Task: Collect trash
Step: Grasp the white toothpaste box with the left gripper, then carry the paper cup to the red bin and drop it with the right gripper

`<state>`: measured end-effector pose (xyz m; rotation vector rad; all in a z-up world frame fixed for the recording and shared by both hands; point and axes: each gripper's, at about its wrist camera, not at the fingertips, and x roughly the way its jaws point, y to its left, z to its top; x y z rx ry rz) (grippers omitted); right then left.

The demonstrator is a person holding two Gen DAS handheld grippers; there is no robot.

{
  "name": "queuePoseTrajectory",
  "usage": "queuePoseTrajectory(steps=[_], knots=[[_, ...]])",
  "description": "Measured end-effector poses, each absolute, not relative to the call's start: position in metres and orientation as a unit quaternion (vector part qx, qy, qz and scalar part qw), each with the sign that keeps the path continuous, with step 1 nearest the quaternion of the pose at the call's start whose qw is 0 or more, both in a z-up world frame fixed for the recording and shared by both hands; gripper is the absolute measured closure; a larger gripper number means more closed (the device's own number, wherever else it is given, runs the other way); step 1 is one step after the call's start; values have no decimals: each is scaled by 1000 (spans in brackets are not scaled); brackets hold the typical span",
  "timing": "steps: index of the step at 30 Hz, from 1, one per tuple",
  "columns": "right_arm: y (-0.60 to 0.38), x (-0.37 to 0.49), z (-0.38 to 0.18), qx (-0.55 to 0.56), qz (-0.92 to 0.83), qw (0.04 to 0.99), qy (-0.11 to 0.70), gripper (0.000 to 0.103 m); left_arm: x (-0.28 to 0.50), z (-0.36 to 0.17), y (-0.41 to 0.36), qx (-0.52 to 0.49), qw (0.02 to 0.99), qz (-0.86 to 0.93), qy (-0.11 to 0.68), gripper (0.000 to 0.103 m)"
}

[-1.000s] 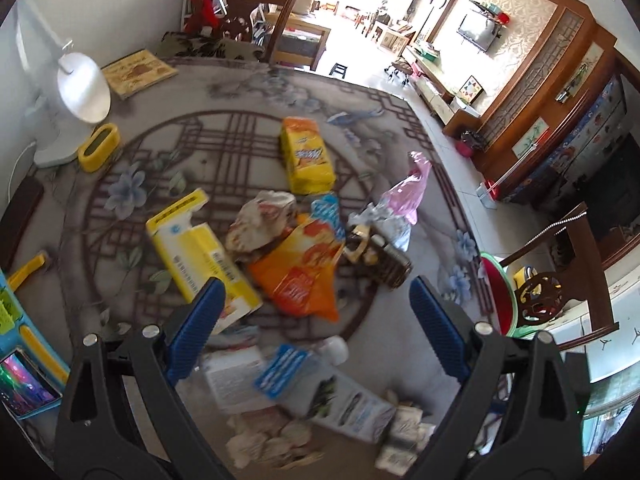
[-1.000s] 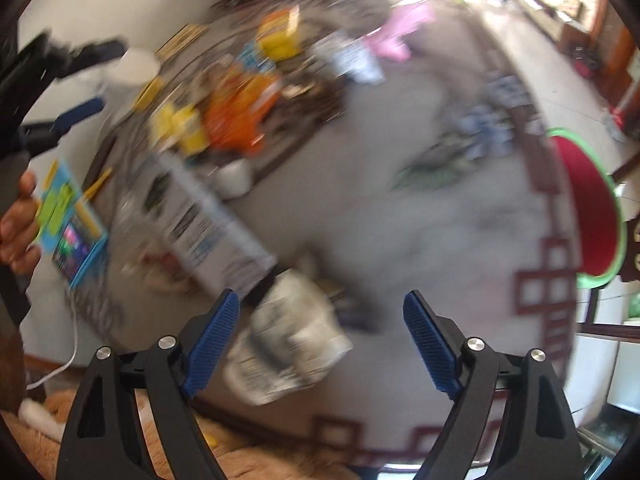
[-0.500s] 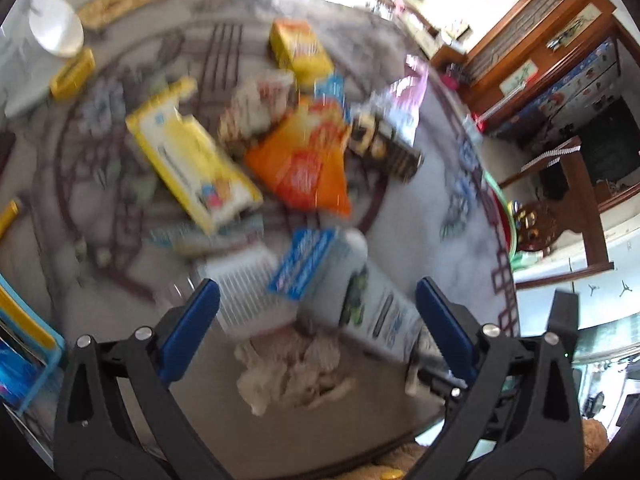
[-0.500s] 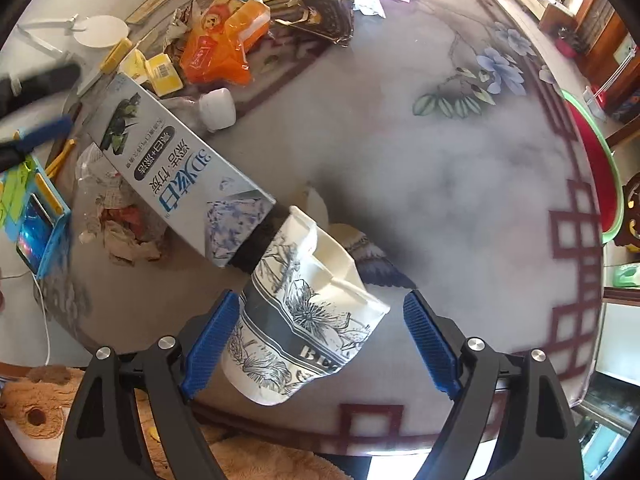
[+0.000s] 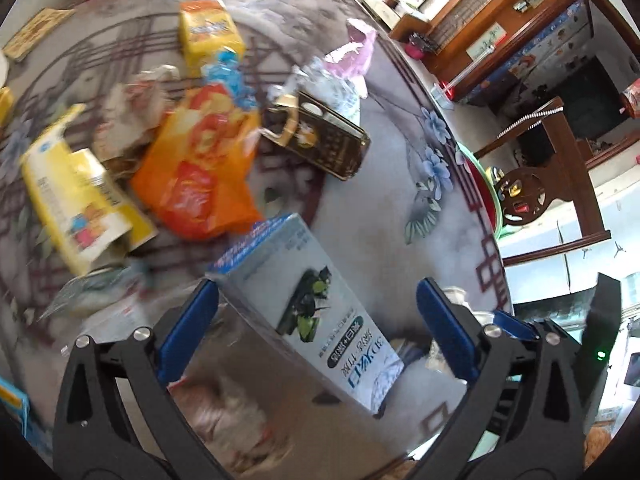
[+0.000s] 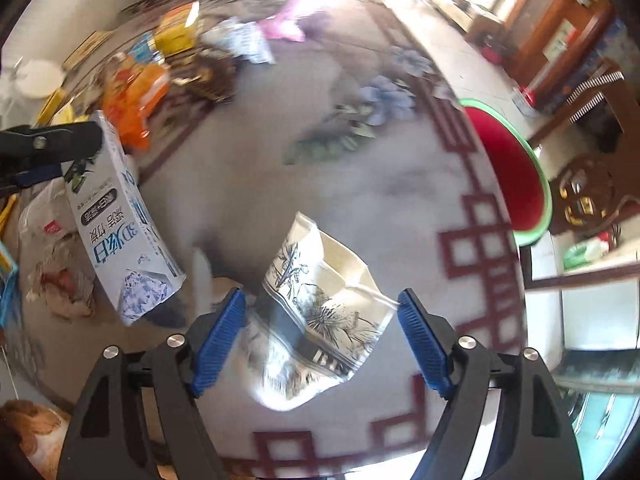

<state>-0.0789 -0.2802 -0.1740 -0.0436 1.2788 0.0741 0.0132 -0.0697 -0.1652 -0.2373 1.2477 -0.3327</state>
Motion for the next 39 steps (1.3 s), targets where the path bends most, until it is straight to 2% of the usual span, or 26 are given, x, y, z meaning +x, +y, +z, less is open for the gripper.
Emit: queuePoseTrajectory(steps=[9, 24, 25, 27, 28, 32, 34, 39], knots=[[-304, -84, -159, 19, 11, 802, 597, 22, 14, -179, -119, -40, 788, -185, 586, 5], [-330, -96, -161, 85, 14, 785, 614, 22, 23, -200, -147, -67, 752, -157, 637, 5], [-331, -97, -160, 85, 13, 786, 613, 22, 24, -202, -148, -68, 751, -151, 639, 8], [-332, -99, -158, 83, 14, 787, 611, 22, 28, -207, -152, -62, 746, -141, 647, 34], [-332, -99, -157, 83, 15, 788, 610, 22, 30, -211, -153, -62, 740, -142, 655, 50], [-333, -98, -160, 91, 22, 784, 613, 22, 29, -202, -150, -83, 743, -158, 645, 64], [-335, -94, -163, 114, 30, 779, 616, 22, 27, -187, -145, -93, 757, -162, 626, 67], [-334, -83, -170, 158, 49, 765, 622, 22, 23, -147, -132, -92, 801, -159, 570, 68]])
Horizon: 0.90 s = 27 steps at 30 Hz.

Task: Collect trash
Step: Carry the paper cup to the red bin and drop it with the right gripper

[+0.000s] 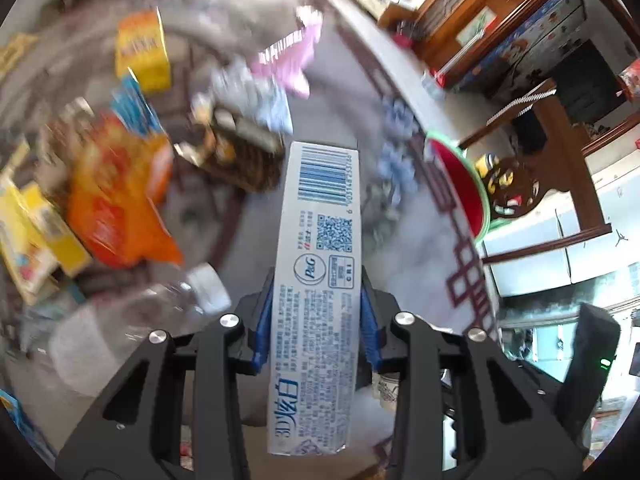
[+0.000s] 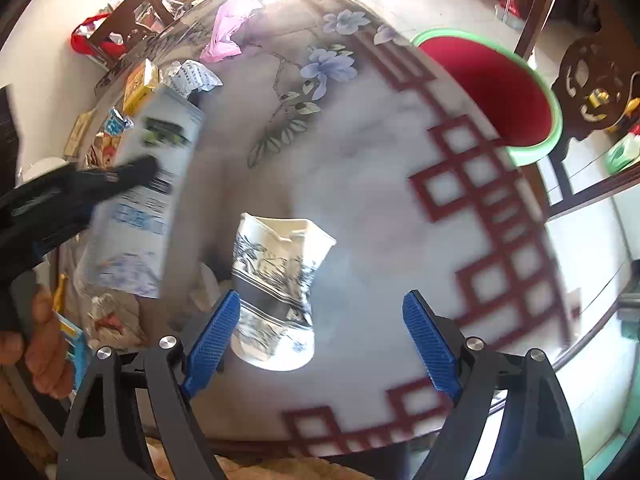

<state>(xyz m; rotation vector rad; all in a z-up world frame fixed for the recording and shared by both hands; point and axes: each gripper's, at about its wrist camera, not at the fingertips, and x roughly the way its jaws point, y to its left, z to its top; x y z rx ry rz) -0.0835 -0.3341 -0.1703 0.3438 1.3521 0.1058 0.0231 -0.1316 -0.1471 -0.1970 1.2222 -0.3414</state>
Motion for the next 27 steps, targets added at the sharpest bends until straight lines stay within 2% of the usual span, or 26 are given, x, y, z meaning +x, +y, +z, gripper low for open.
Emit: queuePoseTrajectory(steps=[6, 14, 16, 17, 18, 19, 27], knots=[[-320, -73, -174, 149, 72, 758, 631, 22, 18, -114, -123, -89, 829, -153, 530, 68], [-300, -65, -179, 105, 98, 756, 639, 23, 13, -100, -116, -101, 841, -152, 509, 67], [-297, -62, -181, 102, 105, 753, 641, 28, 13, -101, -115, -103, 841, -151, 509, 67], [-296, -62, -182, 100, 108, 753, 642, 35, 13, -101, -115, -104, 841, -149, 510, 67], [-295, -62, -182, 97, 112, 752, 643, 49, 13, -101, -114, -105, 841, -148, 510, 67], [-295, -62, -183, 96, 115, 750, 644, 56, 13, -100, -114, -107, 841, -147, 510, 67], [-286, -58, -169, 76, 145, 766, 622, 58, 12, -100, -117, -112, 840, -145, 511, 66]])
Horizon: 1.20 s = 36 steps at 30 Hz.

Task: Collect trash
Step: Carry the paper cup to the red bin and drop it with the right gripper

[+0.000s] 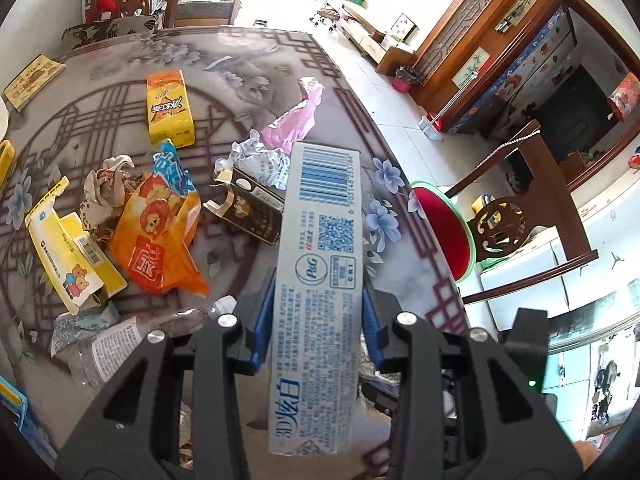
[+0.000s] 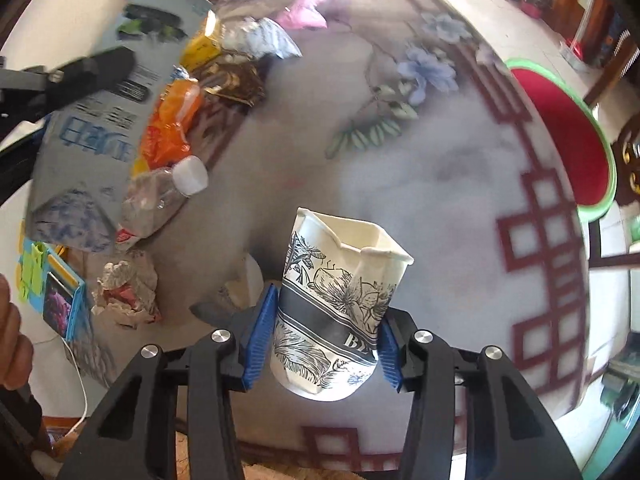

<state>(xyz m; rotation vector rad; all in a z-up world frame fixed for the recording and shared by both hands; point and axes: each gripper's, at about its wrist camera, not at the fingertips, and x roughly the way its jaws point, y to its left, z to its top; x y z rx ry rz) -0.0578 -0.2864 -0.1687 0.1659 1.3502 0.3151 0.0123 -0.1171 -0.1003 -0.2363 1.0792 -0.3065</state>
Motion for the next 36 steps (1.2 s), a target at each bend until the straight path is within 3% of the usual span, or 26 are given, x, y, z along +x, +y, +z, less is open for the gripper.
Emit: queuePoseTrajectory(steps=[16, 36], knots=[[-352, -19, -89, 84, 135, 837, 524, 58, 24, -76, -145, -120, 857, -133, 482, 66], [-453, 22, -80, 97, 104, 859, 492, 58, 56, -78, -231, -96, 855, -132, 493, 66]])
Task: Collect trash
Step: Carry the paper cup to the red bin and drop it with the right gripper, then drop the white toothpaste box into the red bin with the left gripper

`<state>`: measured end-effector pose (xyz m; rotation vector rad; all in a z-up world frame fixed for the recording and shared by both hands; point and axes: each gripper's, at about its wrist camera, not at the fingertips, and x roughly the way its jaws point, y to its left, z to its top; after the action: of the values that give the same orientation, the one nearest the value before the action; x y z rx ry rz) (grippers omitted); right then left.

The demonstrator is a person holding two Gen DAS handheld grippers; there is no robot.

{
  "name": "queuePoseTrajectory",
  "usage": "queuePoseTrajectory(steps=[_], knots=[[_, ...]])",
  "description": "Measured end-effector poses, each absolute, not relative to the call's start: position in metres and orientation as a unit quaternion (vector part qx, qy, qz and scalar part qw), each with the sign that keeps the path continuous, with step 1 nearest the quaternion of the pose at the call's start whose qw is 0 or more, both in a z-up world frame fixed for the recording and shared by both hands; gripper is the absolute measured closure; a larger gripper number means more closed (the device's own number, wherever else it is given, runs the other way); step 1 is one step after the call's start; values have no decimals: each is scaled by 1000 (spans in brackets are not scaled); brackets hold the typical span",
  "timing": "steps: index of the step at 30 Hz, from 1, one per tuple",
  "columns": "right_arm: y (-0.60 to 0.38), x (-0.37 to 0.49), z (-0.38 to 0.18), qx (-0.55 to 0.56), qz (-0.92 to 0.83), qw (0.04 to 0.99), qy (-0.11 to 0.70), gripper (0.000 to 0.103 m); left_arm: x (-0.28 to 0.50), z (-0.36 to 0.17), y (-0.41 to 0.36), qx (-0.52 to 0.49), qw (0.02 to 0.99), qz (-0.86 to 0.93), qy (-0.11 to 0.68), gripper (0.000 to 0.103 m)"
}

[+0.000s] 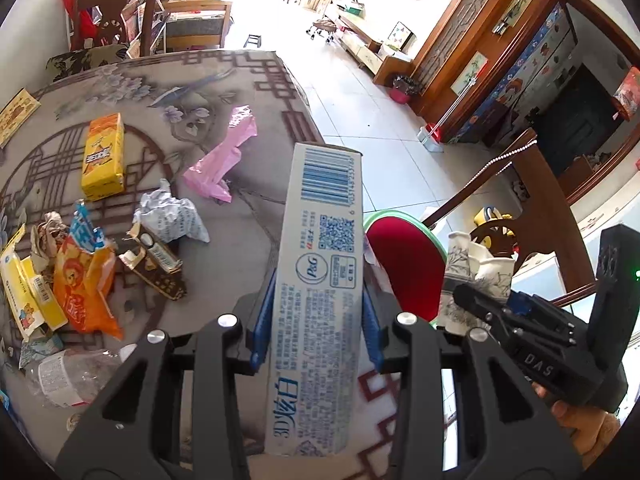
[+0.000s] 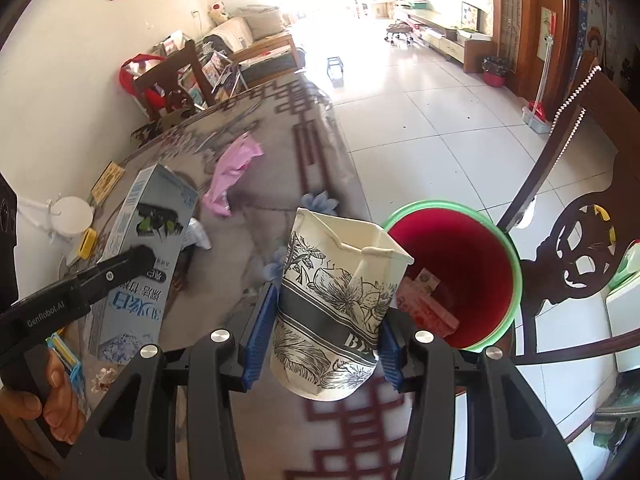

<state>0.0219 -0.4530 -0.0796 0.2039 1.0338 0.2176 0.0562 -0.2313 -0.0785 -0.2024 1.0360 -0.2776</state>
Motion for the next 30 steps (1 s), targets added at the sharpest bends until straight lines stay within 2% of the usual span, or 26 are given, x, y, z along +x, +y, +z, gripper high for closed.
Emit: queuePoseTrajectory(steps=[13, 15, 17, 18, 30], knots=[[-540, 63, -117, 129, 25, 852, 507, 58, 80, -89, -277, -68, 844, -145, 511, 66], [-547, 68, -122, 132, 17, 851, 507, 54, 83, -91, -281, -64, 842, -146, 515, 66], [-553, 73, -127, 128, 0, 852, 507, 37, 86, -92, -285, -57, 842, -149, 516, 66], [-557, 74, -129, 127, -10, 854, 505, 33, 88, -93, -289, -53, 841, -152, 516, 66], [-596, 39, -143, 188, -64, 834, 514, 33, 120, -105, -373, 6, 823, -249, 510, 66]])
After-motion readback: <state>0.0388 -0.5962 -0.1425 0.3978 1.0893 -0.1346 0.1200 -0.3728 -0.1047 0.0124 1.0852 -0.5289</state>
